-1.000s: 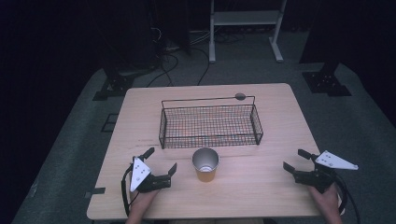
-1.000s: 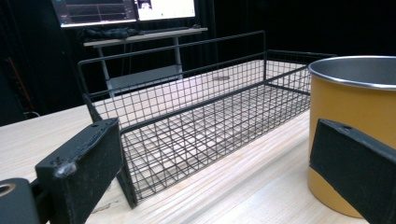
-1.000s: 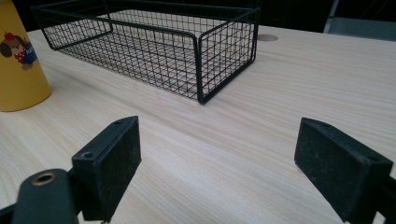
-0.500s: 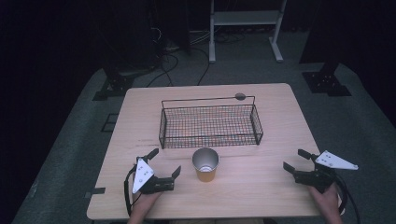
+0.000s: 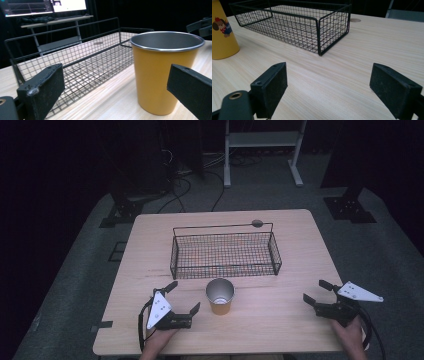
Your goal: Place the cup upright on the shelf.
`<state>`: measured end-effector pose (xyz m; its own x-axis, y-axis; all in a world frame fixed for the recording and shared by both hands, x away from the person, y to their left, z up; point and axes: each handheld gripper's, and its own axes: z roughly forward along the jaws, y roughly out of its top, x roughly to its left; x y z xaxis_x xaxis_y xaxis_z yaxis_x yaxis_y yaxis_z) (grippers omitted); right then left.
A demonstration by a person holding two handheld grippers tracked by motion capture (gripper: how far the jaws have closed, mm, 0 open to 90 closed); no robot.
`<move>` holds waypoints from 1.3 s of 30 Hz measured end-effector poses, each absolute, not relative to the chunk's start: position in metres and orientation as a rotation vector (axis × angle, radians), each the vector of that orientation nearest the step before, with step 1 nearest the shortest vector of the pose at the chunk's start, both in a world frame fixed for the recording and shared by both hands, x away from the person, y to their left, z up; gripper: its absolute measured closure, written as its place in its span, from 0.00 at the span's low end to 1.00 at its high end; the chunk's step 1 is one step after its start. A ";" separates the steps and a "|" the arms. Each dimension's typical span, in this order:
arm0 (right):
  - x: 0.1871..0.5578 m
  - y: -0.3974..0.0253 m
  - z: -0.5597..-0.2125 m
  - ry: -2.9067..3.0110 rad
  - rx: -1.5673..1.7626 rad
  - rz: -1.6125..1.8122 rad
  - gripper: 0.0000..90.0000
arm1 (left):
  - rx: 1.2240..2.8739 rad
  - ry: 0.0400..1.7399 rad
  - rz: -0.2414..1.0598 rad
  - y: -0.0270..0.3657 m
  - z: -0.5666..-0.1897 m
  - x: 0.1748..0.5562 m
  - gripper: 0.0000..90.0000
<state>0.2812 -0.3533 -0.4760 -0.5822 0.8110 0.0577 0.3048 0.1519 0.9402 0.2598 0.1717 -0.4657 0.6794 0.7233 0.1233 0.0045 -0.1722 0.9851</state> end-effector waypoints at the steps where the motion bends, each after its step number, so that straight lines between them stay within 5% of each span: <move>1: 0.281 -0.354 -0.476 1.965 1.063 1.433 0.15 | 1.636 0.600 0.702 0.170 -0.466 0.260 0.01; 39: 0.281 -0.353 -0.476 1.967 1.070 1.431 0.15 | 1.758 0.503 0.560 0.120 -0.473 0.257 0.01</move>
<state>0.2814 -0.3527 -0.4760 -0.5796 0.8124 0.0639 0.3112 0.1481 0.9387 0.2572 0.1200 -0.4729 0.7932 0.5986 0.1116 0.0465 -0.2424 0.9691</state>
